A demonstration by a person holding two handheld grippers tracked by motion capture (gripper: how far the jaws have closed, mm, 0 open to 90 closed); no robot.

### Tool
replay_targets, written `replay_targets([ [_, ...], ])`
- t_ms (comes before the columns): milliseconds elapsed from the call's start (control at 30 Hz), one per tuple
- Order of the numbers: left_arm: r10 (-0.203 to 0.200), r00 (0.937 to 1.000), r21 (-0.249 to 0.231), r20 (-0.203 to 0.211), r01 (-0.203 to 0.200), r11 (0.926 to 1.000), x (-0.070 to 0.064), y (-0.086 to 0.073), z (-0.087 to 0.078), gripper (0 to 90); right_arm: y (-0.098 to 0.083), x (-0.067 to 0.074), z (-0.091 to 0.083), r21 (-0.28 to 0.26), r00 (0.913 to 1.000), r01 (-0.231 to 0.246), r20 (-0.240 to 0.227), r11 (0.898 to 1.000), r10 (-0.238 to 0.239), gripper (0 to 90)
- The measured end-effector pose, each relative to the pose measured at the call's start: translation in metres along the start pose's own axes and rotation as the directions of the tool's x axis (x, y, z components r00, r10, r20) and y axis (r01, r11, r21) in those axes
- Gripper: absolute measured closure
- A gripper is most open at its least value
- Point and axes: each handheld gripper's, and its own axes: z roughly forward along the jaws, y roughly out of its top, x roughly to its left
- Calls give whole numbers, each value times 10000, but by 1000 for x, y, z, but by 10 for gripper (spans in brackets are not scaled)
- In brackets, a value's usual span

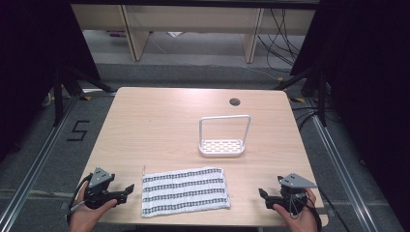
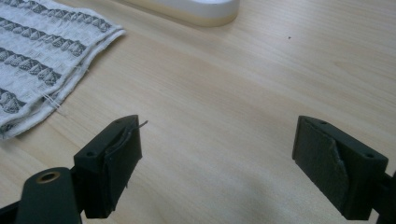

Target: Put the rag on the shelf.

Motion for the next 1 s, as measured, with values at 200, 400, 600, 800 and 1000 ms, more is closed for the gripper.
replay_targets([
  [200, -30, 10000, -19, -40, 30, 10000, 0, 0, 0, 147, 1, 1, 0, 141, 9999, -39, -140, 9999, 41, 162],
  [400, -36, 10000, -90, 14, 36, 10000, 1, 1, 0, 148, 1, 3, -2, 127, 9998, -176, -64, 9998, 177, 163],
  [600, -71, 9998, -386, 206, 79, 9992, -2, 5, -1, 147, 4, 9, -3, -53, 9999, 22, 101, 10000, -22, 172],
  [800, 327, 9980, -213, 545, -315, 9993, -11, 11, 2, 147, 7, 14, -4, -223, 9996, 282, 57, 9994, -281, 179],
  [1000, 913, 9928, 58, 776, -920, 9957, -21, 19, 8, 148, 9, 24, -6, -182, 9996, 234, -182, 9996, -237, 185],
])
